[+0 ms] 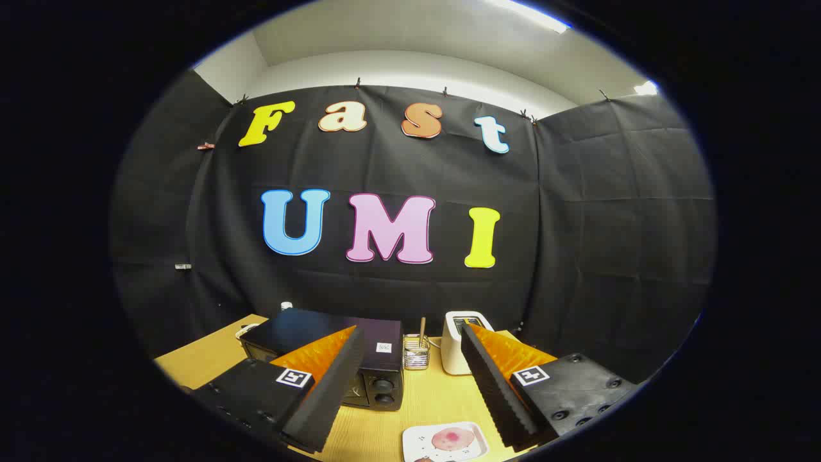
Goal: Open the toaster oven, put the food inside, and close the toaster oven door.
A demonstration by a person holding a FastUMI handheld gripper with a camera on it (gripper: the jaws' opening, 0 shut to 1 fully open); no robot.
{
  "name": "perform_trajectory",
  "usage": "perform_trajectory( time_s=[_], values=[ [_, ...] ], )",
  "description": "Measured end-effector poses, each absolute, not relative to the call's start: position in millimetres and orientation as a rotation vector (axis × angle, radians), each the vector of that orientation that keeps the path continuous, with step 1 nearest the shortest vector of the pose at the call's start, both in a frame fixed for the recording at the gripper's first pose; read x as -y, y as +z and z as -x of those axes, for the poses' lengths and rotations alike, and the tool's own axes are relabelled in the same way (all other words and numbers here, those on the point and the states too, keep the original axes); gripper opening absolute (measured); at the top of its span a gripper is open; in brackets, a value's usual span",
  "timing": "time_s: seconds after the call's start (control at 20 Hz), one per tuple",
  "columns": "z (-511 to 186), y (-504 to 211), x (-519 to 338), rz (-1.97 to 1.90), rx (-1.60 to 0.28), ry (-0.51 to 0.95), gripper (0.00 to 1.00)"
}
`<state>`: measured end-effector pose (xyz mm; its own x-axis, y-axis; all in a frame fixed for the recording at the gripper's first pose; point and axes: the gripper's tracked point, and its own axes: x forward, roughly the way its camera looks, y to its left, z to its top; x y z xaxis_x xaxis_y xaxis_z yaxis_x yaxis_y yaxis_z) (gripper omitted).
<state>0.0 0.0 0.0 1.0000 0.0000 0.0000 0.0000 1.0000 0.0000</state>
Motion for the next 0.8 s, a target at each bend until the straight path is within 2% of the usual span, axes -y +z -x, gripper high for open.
perform_trajectory(
  time_s=[0.8],
  values=[
    [0.2,-6.9,-5.7,-0.002,-0.021,0.001,0.98]
  ],
)
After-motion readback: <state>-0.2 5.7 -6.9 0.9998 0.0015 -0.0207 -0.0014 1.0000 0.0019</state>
